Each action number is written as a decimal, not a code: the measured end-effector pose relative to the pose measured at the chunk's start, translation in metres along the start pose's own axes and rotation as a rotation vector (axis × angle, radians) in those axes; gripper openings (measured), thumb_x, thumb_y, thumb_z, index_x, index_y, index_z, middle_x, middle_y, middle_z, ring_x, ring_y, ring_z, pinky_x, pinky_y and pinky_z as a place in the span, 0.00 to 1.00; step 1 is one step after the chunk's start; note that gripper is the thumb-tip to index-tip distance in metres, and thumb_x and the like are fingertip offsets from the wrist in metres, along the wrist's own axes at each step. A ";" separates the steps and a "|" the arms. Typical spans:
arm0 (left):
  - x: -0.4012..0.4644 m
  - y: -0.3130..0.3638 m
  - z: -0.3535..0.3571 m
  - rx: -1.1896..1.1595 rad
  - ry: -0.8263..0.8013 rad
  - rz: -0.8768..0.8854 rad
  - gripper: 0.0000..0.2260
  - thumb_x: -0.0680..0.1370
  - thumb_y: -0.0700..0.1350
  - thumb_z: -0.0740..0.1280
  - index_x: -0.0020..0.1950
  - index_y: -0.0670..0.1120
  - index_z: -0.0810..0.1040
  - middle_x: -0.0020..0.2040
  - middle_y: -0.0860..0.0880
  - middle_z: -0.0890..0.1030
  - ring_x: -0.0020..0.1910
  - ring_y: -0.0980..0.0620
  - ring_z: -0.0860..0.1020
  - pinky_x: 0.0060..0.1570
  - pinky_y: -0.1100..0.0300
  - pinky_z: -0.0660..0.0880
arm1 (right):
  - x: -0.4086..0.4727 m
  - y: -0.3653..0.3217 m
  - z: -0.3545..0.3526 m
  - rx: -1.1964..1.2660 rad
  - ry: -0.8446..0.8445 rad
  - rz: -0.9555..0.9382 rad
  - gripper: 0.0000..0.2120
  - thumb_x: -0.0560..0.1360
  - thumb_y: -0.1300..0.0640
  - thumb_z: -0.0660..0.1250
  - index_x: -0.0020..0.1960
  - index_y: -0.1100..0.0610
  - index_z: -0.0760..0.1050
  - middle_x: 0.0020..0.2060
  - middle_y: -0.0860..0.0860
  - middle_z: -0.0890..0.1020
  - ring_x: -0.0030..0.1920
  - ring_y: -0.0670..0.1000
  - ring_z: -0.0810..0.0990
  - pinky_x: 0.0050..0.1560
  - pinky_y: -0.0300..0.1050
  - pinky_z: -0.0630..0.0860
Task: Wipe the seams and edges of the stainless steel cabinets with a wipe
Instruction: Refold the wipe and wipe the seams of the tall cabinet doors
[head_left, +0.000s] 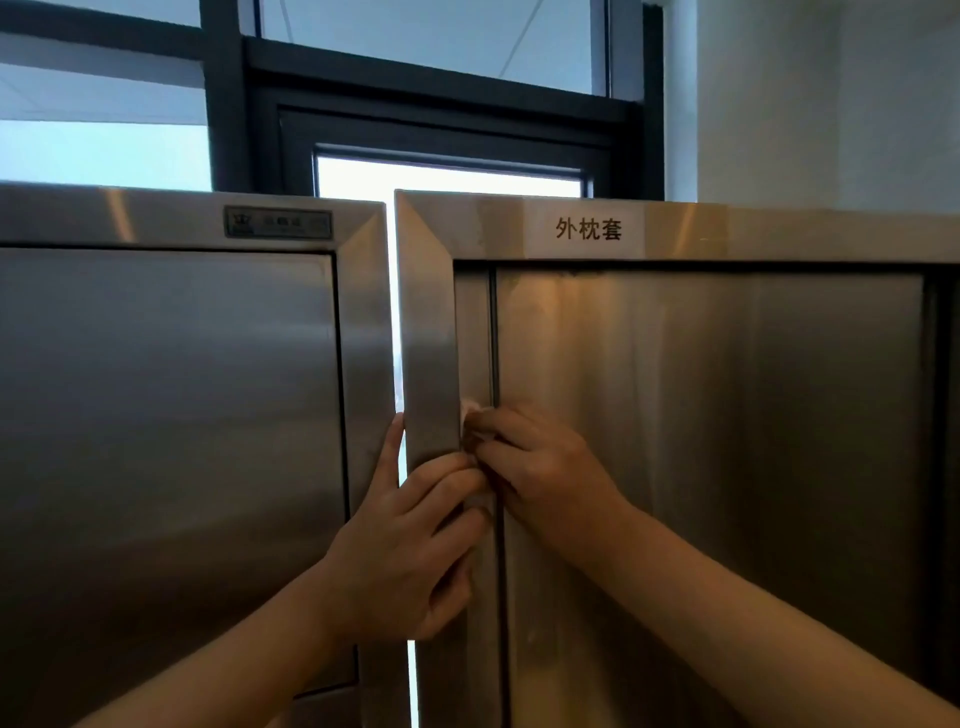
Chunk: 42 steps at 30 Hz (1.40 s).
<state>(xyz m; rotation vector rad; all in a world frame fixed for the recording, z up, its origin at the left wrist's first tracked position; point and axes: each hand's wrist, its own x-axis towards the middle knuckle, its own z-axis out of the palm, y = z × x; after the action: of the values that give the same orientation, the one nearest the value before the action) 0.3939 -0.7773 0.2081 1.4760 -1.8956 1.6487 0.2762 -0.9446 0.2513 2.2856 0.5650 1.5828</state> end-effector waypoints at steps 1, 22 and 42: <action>-0.001 0.002 -0.001 0.008 -0.019 -0.004 0.11 0.74 0.50 0.67 0.50 0.46 0.83 0.61 0.43 0.80 0.70 0.43 0.73 0.66 0.22 0.62 | 0.002 0.002 -0.005 0.004 -0.025 -0.036 0.10 0.83 0.62 0.65 0.50 0.65 0.83 0.54 0.60 0.83 0.51 0.58 0.81 0.49 0.54 0.79; -0.015 0.013 -0.003 0.017 -0.098 -0.001 0.07 0.75 0.51 0.68 0.47 0.50 0.84 0.54 0.50 0.84 0.79 0.42 0.65 0.76 0.26 0.51 | 0.034 0.049 -0.031 -0.182 -0.037 -0.142 0.10 0.78 0.70 0.64 0.56 0.67 0.80 0.61 0.63 0.83 0.57 0.65 0.78 0.52 0.57 0.80; -0.018 0.015 -0.002 0.059 -0.135 -0.023 0.09 0.75 0.53 0.68 0.49 0.51 0.85 0.54 0.52 0.83 0.80 0.43 0.64 0.76 0.26 0.51 | 0.059 0.053 -0.080 -0.337 -0.175 -0.340 0.13 0.80 0.61 0.64 0.62 0.65 0.79 0.63 0.62 0.81 0.63 0.63 0.78 0.58 0.49 0.78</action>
<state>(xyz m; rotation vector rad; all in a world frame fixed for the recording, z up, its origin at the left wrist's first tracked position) 0.3898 -0.7682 0.1872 1.6647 -1.9054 1.6466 0.2279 -0.9610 0.3513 1.9318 0.5573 1.2003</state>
